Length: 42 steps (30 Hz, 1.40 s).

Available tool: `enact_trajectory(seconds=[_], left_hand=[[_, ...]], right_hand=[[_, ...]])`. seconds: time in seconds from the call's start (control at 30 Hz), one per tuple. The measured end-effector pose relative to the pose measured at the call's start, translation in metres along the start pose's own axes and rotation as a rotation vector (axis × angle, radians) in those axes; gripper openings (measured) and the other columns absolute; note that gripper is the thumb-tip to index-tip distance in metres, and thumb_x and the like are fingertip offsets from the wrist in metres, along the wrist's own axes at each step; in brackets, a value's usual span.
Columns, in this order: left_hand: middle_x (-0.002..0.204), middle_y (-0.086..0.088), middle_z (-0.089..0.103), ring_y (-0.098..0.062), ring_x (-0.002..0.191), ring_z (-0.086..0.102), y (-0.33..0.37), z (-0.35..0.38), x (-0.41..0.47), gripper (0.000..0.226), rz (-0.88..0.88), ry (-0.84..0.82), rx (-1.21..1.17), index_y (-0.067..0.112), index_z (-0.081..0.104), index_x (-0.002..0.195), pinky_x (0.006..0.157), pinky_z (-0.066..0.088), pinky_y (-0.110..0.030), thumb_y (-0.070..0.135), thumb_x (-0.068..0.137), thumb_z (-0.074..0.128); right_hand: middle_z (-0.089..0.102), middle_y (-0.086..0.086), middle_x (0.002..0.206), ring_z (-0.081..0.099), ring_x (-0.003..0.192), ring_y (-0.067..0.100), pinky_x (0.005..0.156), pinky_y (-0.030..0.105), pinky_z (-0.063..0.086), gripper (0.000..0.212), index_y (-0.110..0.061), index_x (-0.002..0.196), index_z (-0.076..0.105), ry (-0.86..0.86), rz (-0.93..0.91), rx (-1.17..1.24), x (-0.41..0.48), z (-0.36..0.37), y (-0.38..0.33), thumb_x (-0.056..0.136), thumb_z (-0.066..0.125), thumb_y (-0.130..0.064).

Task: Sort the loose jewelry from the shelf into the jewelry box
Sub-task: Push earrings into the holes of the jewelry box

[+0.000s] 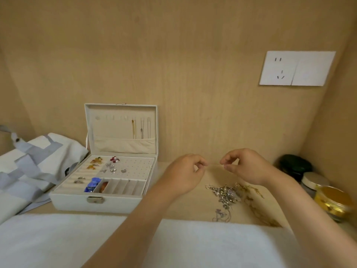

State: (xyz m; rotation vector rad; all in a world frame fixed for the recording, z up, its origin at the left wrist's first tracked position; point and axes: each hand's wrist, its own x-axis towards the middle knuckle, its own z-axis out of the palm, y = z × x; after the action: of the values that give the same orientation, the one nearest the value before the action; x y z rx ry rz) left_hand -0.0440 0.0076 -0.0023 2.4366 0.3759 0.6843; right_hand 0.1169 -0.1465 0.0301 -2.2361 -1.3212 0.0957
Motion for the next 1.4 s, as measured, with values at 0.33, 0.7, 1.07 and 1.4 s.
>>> enact_trajectory(seconds=[0.33,0.7,1.07,1.4], left_hand=[[0.122,0.008,0.061,-0.011,0.107,0.057,0.008,0.080,0.059,0.028,-0.066,-0.142,0.060,0.027,0.069,0.118,0.095,0.044,-0.025,0.018,0.101,0.048],[0.130,0.011,0.049,-0.010,0.128,0.035,0.007,0.105,0.071,0.035,0.090,-0.266,0.305,0.035,0.063,0.130,0.111,0.032,-0.034,0.030,0.098,0.049],[0.118,0.015,0.068,0.001,0.111,0.060,0.025,0.095,0.066,0.031,-0.001,-0.153,-0.214,0.031,0.063,0.125,0.102,0.046,-0.024,0.022,0.096,0.062],[0.067,0.014,0.070,-0.002,0.067,0.060,0.029,0.058,0.074,0.009,-0.164,-0.193,-0.382,0.026,0.073,0.083,0.071,0.047,-0.025,0.024,0.090,0.068]], right_hand=[[0.068,-0.016,0.108,0.061,0.097,0.009,0.089,0.030,0.053,0.020,-0.035,0.110,0.071,-0.013,0.236,-0.190,0.007,-0.001,0.078,0.092,0.064,-0.033],[0.068,-0.018,0.103,0.060,0.099,0.007,0.091,0.031,0.050,0.005,-0.032,0.090,0.076,-0.031,0.243,-0.143,0.010,0.008,0.093,0.086,0.072,-0.031],[0.067,-0.009,0.079,0.058,0.068,-0.003,0.072,0.022,0.046,0.012,-0.019,0.086,0.070,0.099,0.128,0.260,0.007,0.004,0.074,0.096,0.062,-0.018],[0.065,0.003,0.073,0.049,0.049,-0.003,0.054,0.014,0.042,0.010,-0.001,0.094,0.073,0.145,0.107,0.571,0.012,-0.003,0.055,0.094,0.066,-0.008]])
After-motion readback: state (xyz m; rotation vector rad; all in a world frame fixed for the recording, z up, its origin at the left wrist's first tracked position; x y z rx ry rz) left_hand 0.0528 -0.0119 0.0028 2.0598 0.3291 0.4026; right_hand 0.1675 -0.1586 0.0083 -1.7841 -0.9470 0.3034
